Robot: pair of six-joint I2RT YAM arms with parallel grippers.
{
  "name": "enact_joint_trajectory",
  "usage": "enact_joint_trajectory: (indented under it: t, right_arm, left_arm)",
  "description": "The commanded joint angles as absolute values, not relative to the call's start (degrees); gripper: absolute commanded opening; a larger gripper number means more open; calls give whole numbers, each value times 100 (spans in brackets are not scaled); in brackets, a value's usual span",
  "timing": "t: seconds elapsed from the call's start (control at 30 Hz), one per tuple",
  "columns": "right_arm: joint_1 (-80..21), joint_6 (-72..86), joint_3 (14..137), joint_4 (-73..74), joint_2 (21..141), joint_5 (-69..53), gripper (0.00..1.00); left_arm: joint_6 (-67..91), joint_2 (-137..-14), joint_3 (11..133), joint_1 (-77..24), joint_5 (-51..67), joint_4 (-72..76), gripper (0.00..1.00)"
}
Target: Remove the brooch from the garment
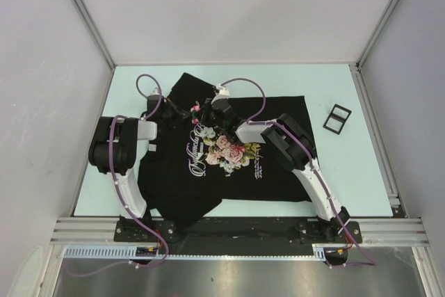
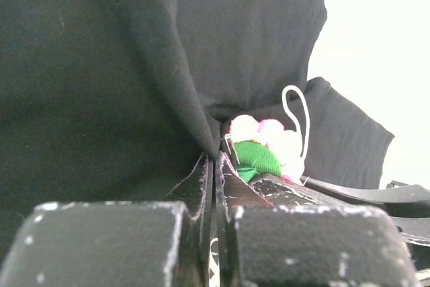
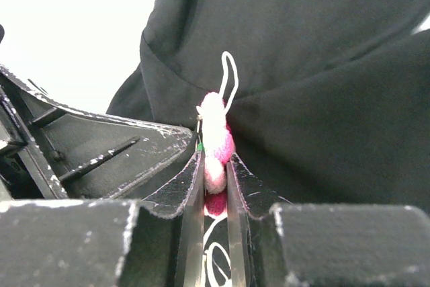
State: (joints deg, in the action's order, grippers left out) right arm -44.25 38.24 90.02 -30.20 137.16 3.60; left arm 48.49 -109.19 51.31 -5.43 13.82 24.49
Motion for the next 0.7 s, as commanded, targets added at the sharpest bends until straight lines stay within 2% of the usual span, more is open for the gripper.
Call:
enact_joint_trajectory:
  t: [0.0,0.03,0.2,0.23,0.3,0.33,0.47,0.5,0.6,0.67]
  right_arm:
    - [-4316,4034,8649,-2989,13457,344,5]
    - [-4289,4034,8614,-2875,13395,256,11]
    - [-4078,3780,8490,-2409,13018,-474,29]
    - [-4035,3684,8499,-2373,12991,-596,38]
    - [-3929,3595,8516,-2329,12946,-913,45]
    - [-3903,3516,8517,-2338,12920,-1018,54]
    - [-3736,3314,8780,-2198,12990,-1624,69]
    - [-3718,3253,8841,-2180,13016,-1696,76]
    - [-3718,3015,9078,-2075,13087,-1845,83]
    - [-3718,2910,9298,-1908,13279,-2003,85]
  left_arm:
    - [4676,-10837,5264,-580,1837,2409,0]
    - [4658,-10828,5282,-580,1820,2382,0]
    - [4658,-10907,5265,-580,1837,2399,0]
    - [4650,-10925,5265,-580,1854,2391,0]
    - [4623,-10925,5265,-580,1846,2382,0]
    - [4614,-10925,5265,-580,1837,2364,0]
    - [4606,-10934,5274,-580,1872,2364,0]
    - [4605,-10942,5282,-580,1872,2364,0]
    - [4605,-10960,5291,-580,1872,2364,0]
    - [4597,-10951,5291,-580,1890,2373,0]
